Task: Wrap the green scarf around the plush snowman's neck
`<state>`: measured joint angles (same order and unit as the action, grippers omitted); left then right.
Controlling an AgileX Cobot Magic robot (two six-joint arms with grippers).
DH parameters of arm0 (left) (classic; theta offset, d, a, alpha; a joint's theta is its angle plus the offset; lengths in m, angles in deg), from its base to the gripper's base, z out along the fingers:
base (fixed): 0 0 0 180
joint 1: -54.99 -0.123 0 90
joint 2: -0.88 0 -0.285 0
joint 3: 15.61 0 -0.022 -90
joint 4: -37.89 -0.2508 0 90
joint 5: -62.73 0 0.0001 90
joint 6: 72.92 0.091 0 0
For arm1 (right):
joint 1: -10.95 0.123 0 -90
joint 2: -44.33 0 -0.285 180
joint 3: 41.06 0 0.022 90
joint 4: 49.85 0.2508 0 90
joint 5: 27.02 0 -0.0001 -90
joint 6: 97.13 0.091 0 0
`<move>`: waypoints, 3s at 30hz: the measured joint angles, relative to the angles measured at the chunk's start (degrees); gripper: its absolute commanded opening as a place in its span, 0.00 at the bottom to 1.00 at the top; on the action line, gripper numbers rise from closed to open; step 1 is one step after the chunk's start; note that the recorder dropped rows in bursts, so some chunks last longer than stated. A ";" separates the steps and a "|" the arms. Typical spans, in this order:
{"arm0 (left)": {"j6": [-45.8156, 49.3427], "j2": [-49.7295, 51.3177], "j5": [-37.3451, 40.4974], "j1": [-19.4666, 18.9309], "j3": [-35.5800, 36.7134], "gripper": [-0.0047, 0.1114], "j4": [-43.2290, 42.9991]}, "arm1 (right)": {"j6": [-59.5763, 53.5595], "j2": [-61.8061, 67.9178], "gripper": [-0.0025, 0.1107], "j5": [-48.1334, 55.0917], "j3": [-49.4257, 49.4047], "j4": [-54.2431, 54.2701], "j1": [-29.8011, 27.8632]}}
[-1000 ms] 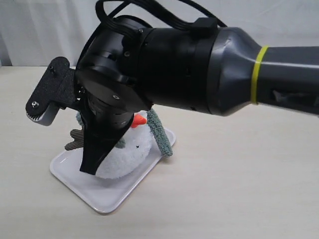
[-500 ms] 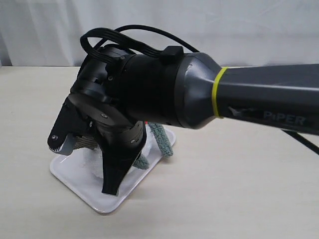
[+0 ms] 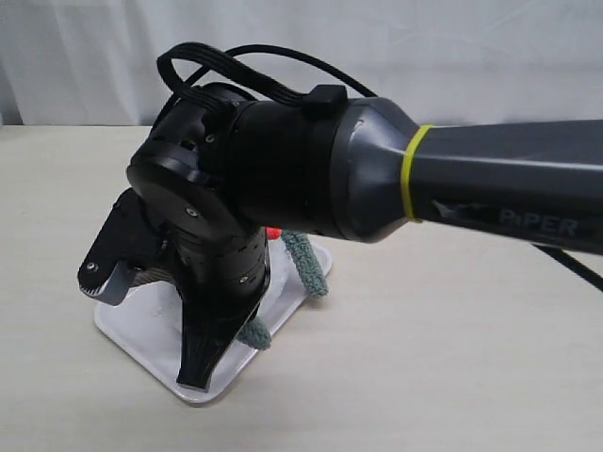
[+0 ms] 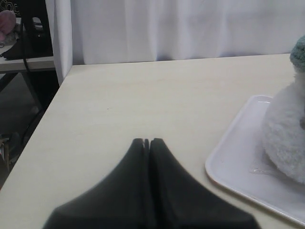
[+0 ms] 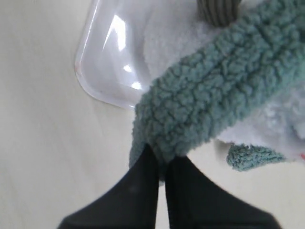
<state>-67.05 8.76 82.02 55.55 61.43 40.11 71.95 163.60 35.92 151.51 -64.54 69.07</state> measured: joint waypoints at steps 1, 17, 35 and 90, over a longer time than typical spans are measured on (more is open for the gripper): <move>0.00 0.00 0.00 0.00 0.00 0.04 0.00 | -0.17 0.00 0.06 0.00 -0.13 0.10 0.00; 0.00 0.00 0.00 0.00 0.00 0.04 0.00 | -0.47 0.39 0.06 -7.87 -4.53 -1.81 0.00; 0.00 0.00 0.00 0.00 0.00 0.04 0.00 | -1.59 2.97 0.24 -1.80 -4.53 -8.92 0.00; 0.00 0.00 0.00 0.00 0.00 0.04 0.00 | 22.32 17.33 0.06 6.51 38.81 -3.82 -5.33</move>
<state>-67.05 8.76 82.02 55.55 61.43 40.11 94.27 180.94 42.43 190.32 -68.37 63.74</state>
